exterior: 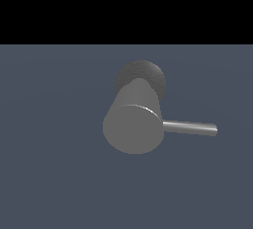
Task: Turn on the faucet by rotating a designated handle.
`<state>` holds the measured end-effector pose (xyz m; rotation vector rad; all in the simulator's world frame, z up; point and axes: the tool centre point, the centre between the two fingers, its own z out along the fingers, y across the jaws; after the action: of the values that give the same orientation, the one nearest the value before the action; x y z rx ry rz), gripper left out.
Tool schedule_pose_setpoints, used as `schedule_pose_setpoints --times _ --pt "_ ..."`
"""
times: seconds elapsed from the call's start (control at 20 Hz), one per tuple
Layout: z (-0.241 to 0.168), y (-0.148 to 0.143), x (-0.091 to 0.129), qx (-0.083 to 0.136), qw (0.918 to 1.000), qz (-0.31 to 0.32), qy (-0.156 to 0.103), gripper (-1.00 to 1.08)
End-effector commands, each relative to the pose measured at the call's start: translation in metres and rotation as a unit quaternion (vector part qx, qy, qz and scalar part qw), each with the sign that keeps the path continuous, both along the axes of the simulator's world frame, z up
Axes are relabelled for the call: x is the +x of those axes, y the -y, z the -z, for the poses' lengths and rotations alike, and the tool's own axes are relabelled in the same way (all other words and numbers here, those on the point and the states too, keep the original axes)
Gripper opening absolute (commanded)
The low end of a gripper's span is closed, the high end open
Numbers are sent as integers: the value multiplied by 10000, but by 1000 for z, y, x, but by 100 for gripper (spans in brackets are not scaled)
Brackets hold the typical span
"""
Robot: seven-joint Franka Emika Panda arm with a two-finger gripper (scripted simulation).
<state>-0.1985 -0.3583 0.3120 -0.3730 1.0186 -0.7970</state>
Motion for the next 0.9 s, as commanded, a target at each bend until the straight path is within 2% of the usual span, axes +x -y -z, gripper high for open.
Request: schedule_pose_setpoints --times 0.0,0.2,0.4,0.6,0.85 --pt "35 -7 4 493 9986 35 -209 -100" --pt "80 -23 10 1136 9922 31 -513 -100" --pt "114 -39 13 1615 9839 -5 -761 -100" --pt "138 -54 15 1947 9763 -47 -945 -100" --pt "157 -67 16 2220 9688 -87 -1100 -100"
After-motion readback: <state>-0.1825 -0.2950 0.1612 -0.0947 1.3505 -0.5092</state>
